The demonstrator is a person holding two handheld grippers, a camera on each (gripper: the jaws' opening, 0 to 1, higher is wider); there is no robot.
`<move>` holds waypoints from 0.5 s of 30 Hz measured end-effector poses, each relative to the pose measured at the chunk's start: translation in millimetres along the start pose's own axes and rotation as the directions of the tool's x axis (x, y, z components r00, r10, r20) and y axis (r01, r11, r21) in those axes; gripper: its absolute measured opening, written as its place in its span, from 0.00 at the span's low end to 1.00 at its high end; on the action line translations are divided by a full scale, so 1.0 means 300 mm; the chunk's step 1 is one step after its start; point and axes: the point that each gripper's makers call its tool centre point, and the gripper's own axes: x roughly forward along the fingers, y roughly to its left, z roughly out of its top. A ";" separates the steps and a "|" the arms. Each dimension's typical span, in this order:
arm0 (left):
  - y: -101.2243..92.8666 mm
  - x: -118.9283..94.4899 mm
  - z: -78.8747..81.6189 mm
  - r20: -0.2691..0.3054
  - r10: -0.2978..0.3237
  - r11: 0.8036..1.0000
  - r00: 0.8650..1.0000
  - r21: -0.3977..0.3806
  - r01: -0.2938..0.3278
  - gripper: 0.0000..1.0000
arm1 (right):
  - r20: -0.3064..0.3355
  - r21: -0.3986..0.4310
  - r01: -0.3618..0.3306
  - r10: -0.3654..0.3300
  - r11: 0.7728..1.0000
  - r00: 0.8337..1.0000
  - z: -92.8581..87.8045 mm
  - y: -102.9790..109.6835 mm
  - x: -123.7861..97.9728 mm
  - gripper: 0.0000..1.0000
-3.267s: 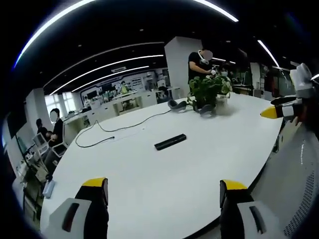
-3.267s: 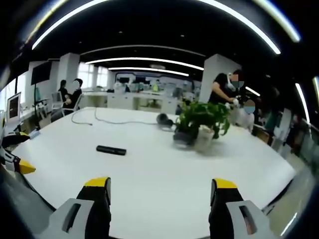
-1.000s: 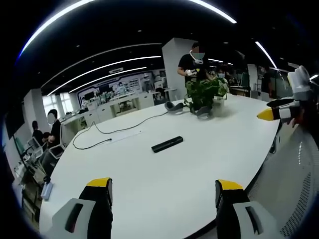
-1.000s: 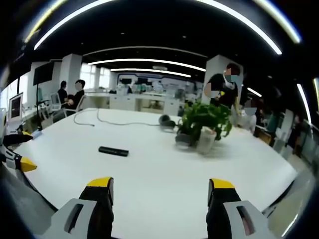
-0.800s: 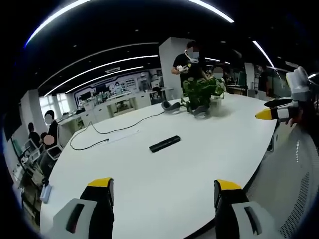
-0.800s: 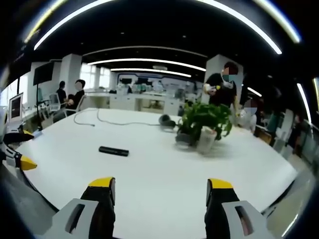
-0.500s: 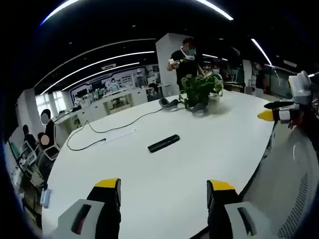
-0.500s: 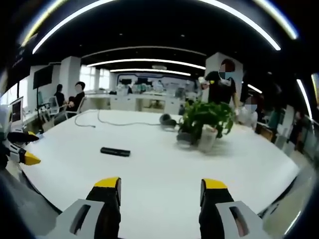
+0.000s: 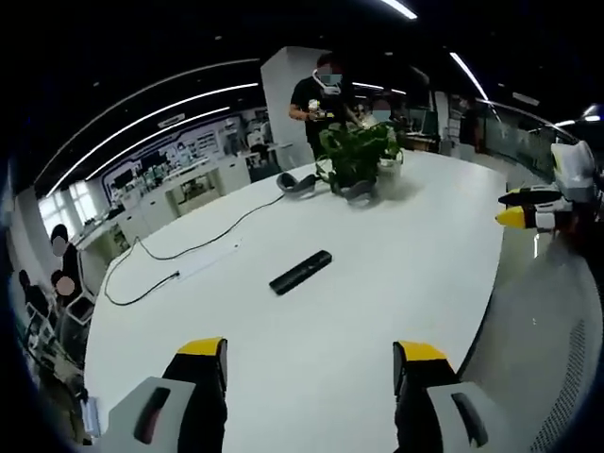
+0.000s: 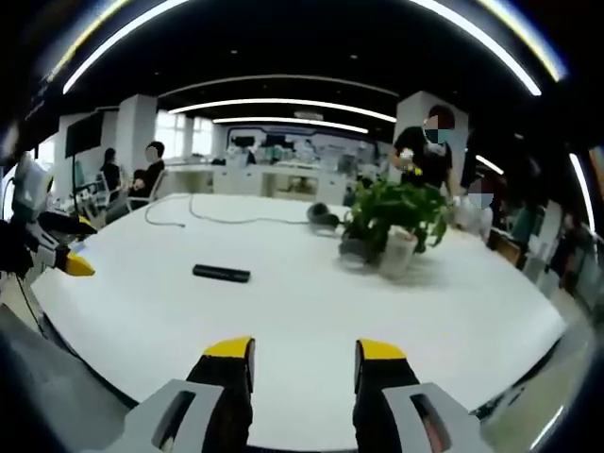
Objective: Press the specified remote control buttons in sequence, fully releasing each button before pressing the next.
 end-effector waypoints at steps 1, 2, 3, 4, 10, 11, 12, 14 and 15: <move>0.004 0.008 0.004 -0.007 -0.010 1.000 1.000 0.000 0.010 0.75 | -0.008 -0.001 -0.001 0.001 1.000 1.000 -0.004 0.000 0.001 0.34; 0.008 0.019 0.014 -0.012 -0.028 1.000 1.000 0.004 0.028 0.75 | -0.017 -0.005 -0.002 0.002 1.000 1.000 -0.009 0.001 0.002 0.32; 0.012 0.029 0.021 -0.014 -0.037 0.999 0.999 0.011 0.038 0.75 | -0.021 -0.008 -0.002 0.002 1.000 1.000 -0.011 0.001 0.002 0.30; 0.016 0.042 0.029 -0.023 -0.049 0.999 0.999 0.021 0.050 0.75 | -0.026 -0.010 -0.004 0.004 1.000 1.000 -0.014 0.003 0.003 0.29; 0.030 0.108 0.061 -0.072 -0.143 0.988 0.987 0.042 0.146 0.75 | -0.062 -0.027 -0.003 0.002 1.000 0.998 -0.032 0.004 0.007 0.20; 0.034 0.120 0.070 -0.080 -0.162 0.986 0.984 0.037 0.165 0.75 | -0.066 -0.024 -0.006 0.005 1.000 0.998 -0.034 0.005 0.008 0.20; 0.038 0.128 0.079 -0.078 -0.168 0.985 0.983 0.036 0.171 0.75 | -0.069 -0.022 -0.008 0.007 1.000 0.998 -0.035 0.006 0.008 0.19; 0.048 0.149 0.099 -0.079 -0.186 0.981 0.979 0.040 0.189 0.75 | -0.081 -0.023 -0.012 0.010 1.000 0.997 -0.041 0.008 0.009 0.16; 0.054 0.159 0.106 -0.083 -0.189 0.980 0.978 0.045 0.194 0.75 | -0.086 -0.027 -0.013 0.011 1.000 0.996 -0.043 0.009 0.010 0.15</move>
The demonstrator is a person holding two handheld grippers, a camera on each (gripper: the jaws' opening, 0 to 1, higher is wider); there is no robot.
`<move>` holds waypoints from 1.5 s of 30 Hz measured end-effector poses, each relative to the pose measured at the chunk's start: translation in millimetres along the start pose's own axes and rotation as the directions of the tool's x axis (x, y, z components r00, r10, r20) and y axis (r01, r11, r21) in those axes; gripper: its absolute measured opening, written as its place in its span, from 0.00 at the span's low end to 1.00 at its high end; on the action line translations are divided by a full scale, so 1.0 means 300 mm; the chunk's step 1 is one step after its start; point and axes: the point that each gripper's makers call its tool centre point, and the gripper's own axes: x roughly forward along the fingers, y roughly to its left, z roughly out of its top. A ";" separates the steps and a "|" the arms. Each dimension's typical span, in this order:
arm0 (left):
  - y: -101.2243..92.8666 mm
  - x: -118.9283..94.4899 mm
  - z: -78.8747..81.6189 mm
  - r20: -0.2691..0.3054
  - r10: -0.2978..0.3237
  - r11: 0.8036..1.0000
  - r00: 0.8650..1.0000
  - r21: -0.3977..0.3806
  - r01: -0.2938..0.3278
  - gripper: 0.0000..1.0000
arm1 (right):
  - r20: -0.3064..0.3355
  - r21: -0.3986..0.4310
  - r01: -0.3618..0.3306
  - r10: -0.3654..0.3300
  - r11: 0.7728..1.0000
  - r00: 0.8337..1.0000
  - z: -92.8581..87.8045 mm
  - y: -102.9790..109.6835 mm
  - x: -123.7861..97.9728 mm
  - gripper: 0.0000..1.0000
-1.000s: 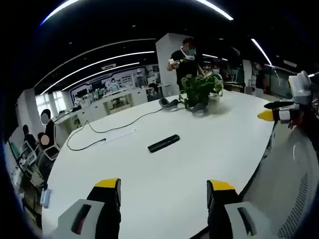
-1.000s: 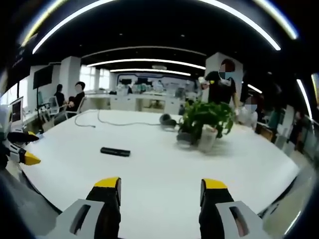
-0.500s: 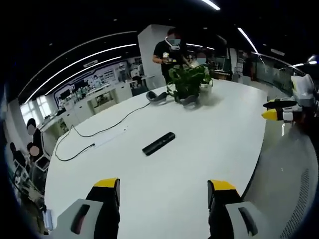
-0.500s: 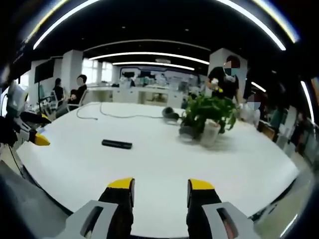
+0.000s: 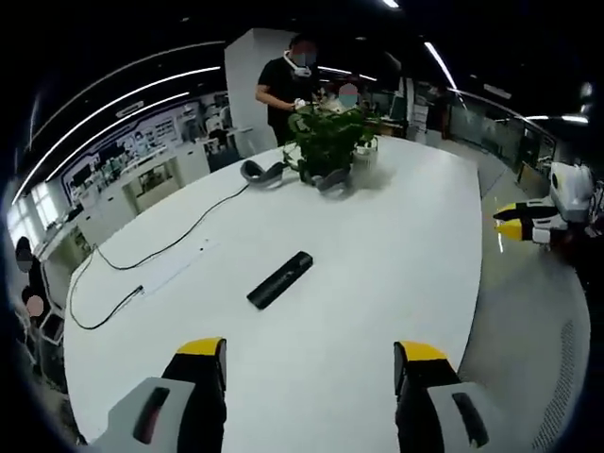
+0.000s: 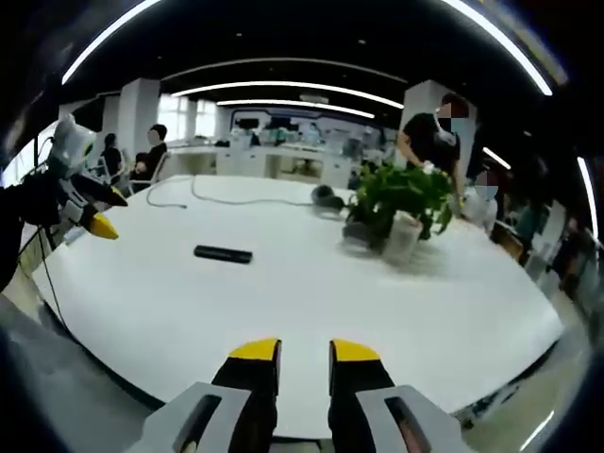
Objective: Press the specified remote control buttons in sequence, fully releasing each button before pressing the next.
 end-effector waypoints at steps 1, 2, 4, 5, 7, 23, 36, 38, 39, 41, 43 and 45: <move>0.009 0.011 0.010 -0.001 -0.012 1.000 1.000 0.016 0.012 0.75 | -0.005 -0.005 -0.002 0.002 1.000 1.000 -0.002 0.002 0.001 0.14; 0.018 0.019 0.016 -0.004 -0.015 1.000 1.000 0.018 0.015 0.74 | -0.009 -0.008 -0.002 0.002 1.000 1.000 -0.004 0.003 0.002 0.13; 0.032 0.036 0.025 -0.019 -0.027 0.999 0.999 0.033 0.027 0.72 | -0.019 -0.013 0.002 -0.003 1.000 1.000 -0.008 0.001 0.003 0.11; 0.035 0.042 0.026 -0.029 -0.035 0.998 0.999 0.043 0.037 0.70 | -0.021 -0.013 0.003 -0.004 1.000 1.000 -0.009 0.000 0.003 0.10; 0.062 0.064 0.034 -0.049 -0.022 0.996 0.999 0.080 0.025 0.68 | -0.031 -0.016 -0.004 0.003 1.000 1.000 -0.015 0.003 0.004 0.07; 0.127 0.245 0.075 -0.202 -0.108 0.957 0.973 0.243 0.157 0.52 | -0.073 -0.021 0.036 -0.038 0.999 0.997 -0.040 -0.024 0.000 0.00; 0.187 0.423 0.050 -0.292 -0.168 0.935 0.942 0.255 0.246 0.45 | -0.123 -0.032 0.044 -0.047 0.999 0.991 -0.069 -0.033 0.008 0.00; 0.191 0.450 0.047 -0.304 -0.176 0.933 0.936 0.253 0.257 0.45 | -0.131 -0.028 0.044 -0.047 0.999 0.990 -0.073 -0.034 0.009 0.00; 0.194 0.459 0.045 -0.310 -0.176 0.929 0.934 0.262 0.261 0.44 | -0.142 -0.026 0.043 -0.047 0.999 0.989 -0.079 -0.034 0.011 0.00; 0.205 0.484 0.039 -0.329 -0.176 0.917 0.928 0.287 0.276 0.42 | -0.148 -0.035 0.047 -0.051 0.998 0.988 -0.083 -0.036 0.012 0.00; 0.218 0.512 0.032 -0.344 -0.173 0.909 0.923 0.305 0.284 0.40 | -0.163 -0.031 0.048 -0.053 0.998 0.985 -0.091 -0.036 0.015 0.00; 0.225 0.540 0.020 -0.367 -0.184 0.902 0.912 0.305 0.305 0.40 | -0.177 -0.027 0.051 -0.055 0.998 0.983 -0.099 -0.037 0.015 0.00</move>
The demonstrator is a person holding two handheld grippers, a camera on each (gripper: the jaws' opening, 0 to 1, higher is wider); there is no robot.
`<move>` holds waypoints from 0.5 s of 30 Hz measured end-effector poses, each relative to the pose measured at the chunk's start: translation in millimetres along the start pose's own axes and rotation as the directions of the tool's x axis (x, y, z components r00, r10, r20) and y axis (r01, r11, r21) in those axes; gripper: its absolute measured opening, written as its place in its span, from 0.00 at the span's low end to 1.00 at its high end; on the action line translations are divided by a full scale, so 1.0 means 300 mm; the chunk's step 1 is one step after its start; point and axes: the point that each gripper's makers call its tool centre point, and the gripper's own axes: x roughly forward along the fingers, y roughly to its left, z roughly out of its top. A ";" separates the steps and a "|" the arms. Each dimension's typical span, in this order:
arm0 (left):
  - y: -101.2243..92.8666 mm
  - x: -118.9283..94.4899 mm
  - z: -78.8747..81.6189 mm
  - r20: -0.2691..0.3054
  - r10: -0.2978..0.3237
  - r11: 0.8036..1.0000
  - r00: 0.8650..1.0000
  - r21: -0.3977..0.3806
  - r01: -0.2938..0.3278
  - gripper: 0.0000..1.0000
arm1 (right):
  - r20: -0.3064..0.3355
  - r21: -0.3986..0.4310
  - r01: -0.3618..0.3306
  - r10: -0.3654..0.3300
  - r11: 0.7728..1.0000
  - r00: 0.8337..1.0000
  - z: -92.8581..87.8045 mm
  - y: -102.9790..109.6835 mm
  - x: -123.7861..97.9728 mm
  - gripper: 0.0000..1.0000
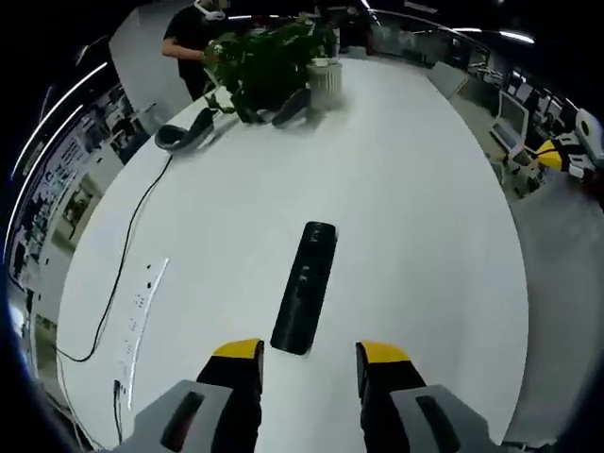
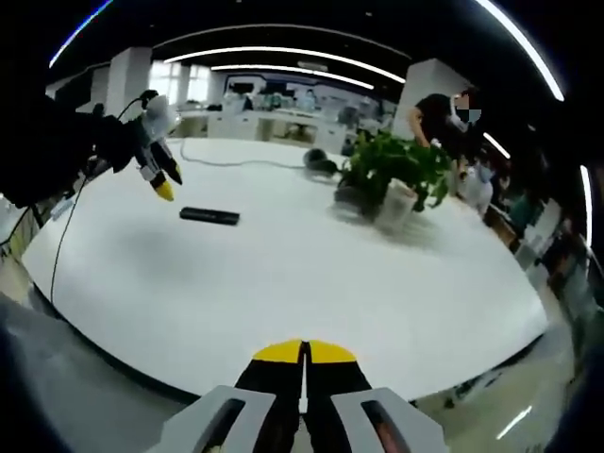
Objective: Press the specified remote control buttons in sequence, fully releasing each button before pressing the next.
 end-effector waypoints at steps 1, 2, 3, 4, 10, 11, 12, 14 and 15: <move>-0.001 0.012 -0.004 -0.011 -0.016 1.000 1.000 0.010 0.016 0.40 | -0.003 0.000 0.001 -0.001 1.000 1.000 -0.002 -0.001 0.001 0.00; 0.002 0.023 -0.004 -0.012 -0.018 1.000 1.000 0.019 0.018 0.40 | -0.008 -0.003 0.004 -0.004 1.000 1.000 -0.005 -0.002 0.001 0.00; 0.007 0.040 -0.008 -0.025 -0.024 0.999 0.999 0.035 0.025 0.40 | -0.011 -0.003 0.006 -0.006 1.000 1.000 -0.007 -0.002 0.002 0.00; 0.009 0.052 -0.011 -0.032 -0.029 0.999 0.999 0.042 0.030 0.40 | -0.015 -0.003 0.006 -0.006 1.000 1.000 -0.009 -0.003 0.002 0.00; 0.028 0.139 -0.038 -0.091 -0.059 0.992 0.994 0.106 0.069 0.38 | -0.040 -0.010 0.002 -0.002 1.000 0.999 -0.023 0.003 0.007 0.00; 0.032 0.148 -0.038 -0.094 -0.058 0.992 0.994 0.107 0.068 0.38 | -0.044 -0.012 0.002 -0.002 1.000 0.999 -0.023 0.005 0.010 0.00; 0.038 0.155 -0.038 -0.097 -0.058 0.992 0.994 0.106 0.068 0.38 | -0.046 -0.012 0.002 -0.002 1.000 0.999 -0.024 0.005 0.011 0.00; 0.041 0.170 -0.036 -0.100 -0.068 0.990 0.993 0.114 0.079 0.37 | -0.055 -0.011 0.000 -0.001 1.000 0.999 -0.026 0.008 0.016 0.00; 0.043 0.177 -0.036 -0.101 -0.068 0.990 0.993 0.115 0.079 0.37 | -0.057 -0.013 -0.001 0.000 1.000 0.998 -0.027 0.009 0.017 0.00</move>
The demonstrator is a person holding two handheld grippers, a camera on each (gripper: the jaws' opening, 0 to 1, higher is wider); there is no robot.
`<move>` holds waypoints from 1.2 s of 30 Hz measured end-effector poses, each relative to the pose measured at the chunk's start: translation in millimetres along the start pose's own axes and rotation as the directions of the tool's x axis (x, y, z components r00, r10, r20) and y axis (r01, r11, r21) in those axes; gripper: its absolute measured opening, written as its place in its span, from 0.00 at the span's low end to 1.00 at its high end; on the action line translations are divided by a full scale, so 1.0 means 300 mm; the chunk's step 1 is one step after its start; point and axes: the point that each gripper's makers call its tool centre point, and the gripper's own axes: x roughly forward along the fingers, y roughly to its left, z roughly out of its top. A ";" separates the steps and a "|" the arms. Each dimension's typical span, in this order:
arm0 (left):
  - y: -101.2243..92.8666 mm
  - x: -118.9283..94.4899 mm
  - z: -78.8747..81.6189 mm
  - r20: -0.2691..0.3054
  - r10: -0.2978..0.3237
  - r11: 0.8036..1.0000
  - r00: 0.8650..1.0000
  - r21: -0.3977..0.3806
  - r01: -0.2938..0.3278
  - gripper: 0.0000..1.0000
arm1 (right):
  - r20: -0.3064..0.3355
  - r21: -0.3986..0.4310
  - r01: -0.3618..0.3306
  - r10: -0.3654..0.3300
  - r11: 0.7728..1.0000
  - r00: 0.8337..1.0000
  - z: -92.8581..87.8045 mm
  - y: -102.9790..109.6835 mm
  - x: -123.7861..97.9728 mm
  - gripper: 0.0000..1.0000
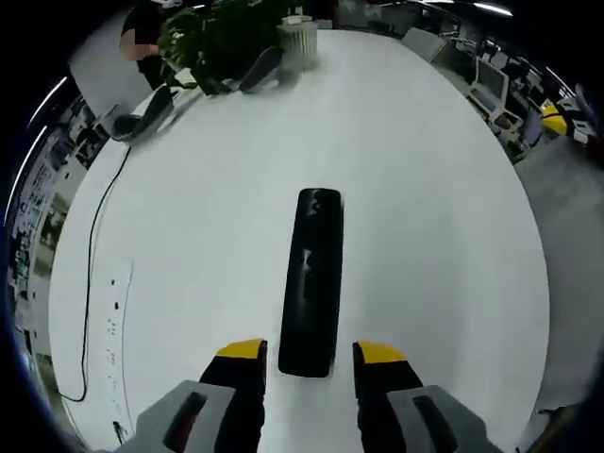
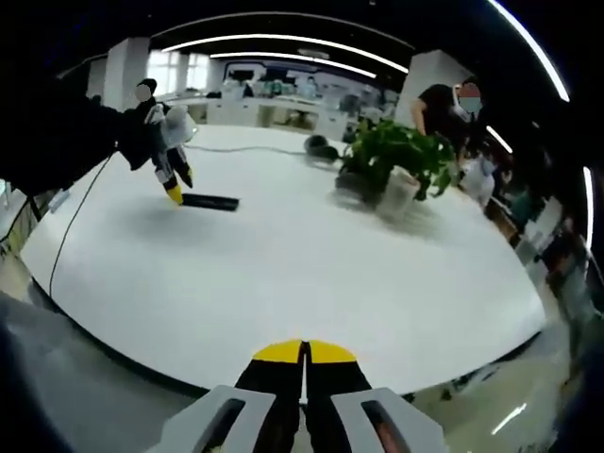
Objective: Press the specified remote control buttons in sequence, fully releasing each button before pressing the next.
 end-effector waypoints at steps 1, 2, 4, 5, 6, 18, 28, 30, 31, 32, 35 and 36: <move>0.003 0.008 -0.003 -0.006 -0.003 1.000 1.000 0.002 0.003 0.37 | -0.004 -0.002 -0.001 0.001 1.000 1.000 -0.001 0.002 0.001 0.00; 0.004 0.017 -0.006 -0.011 -0.011 1.000 1.000 0.000 0.011 0.37 | -0.010 -0.002 -0.004 0.003 1.000 1.000 -0.004 0.003 0.002 0.00; 0.005 0.028 -0.016 -0.024 -0.021 1.000 0.999 0.003 0.021 0.36 | -0.014 -0.001 -0.005 0.005 1.000 1.000 -0.006 0.004 0.003 0.00; 0.007 0.033 -0.024 -0.035 -0.020 1.000 0.999 0.007 0.020 0.35 | -0.014 0.000 -0.003 0.003 1.000 1.000 -0.006 0.003 0.002 0.00; 0.010 0.037 -0.029 -0.040 -0.020 1.000 0.999 0.007 0.020 0.34 | -0.014 0.001 -0.003 0.003 1.000 1.000 -0.006 0.002 0.002 0.00; -0.003 0.034 -0.016 -0.033 -0.027 0.999 0.999 0.041 0.028 0.24 | -0.015 -0.008 -0.012 0.012 1.000 1.000 -0.005 0.007 0.005 0.00; -0.004 0.033 -0.018 -0.046 0.010 0.999 0.999 0.040 -0.008 0.23 | -0.001 -0.001 -0.013 0.013 1.000 1.000 0.002 0.005 0.001 0.00; -0.005 0.034 -0.019 -0.055 0.009 0.999 0.998 0.031 -0.008 0.23 | 0.014 0.004 -0.007 0.007 1.000 1.000 0.008 0.000 -0.003 0.00; -0.005 0.035 -0.020 -0.060 0.010 1.000 0.998 0.025 -0.008 0.23 | 0.019 0.008 -0.007 0.007 1.000 1.000 0.011 -0.001 -0.005 0.00; -0.008 0.034 -0.021 -0.064 0.009 1.000 0.998 0.020 -0.008 0.23 | 0.020 0.010 -0.007 0.007 1.000 1.000 0.012 -0.002 -0.005 0.00; -0.018 0.034 -0.024 -0.071 0.001 1.000 0.997 -0.001 -0.001 0.23 | 0.019 0.008 -0.005 0.005 1.000 1.000 0.011 -0.002 -0.003 0.00; -0.020 0.034 -0.024 -0.071 0.003 1.000 0.997 0.001 -0.003 0.23 | 0.020 0.007 -0.007 0.006 1.000 1.000 0.012 0.000 -0.003 0.00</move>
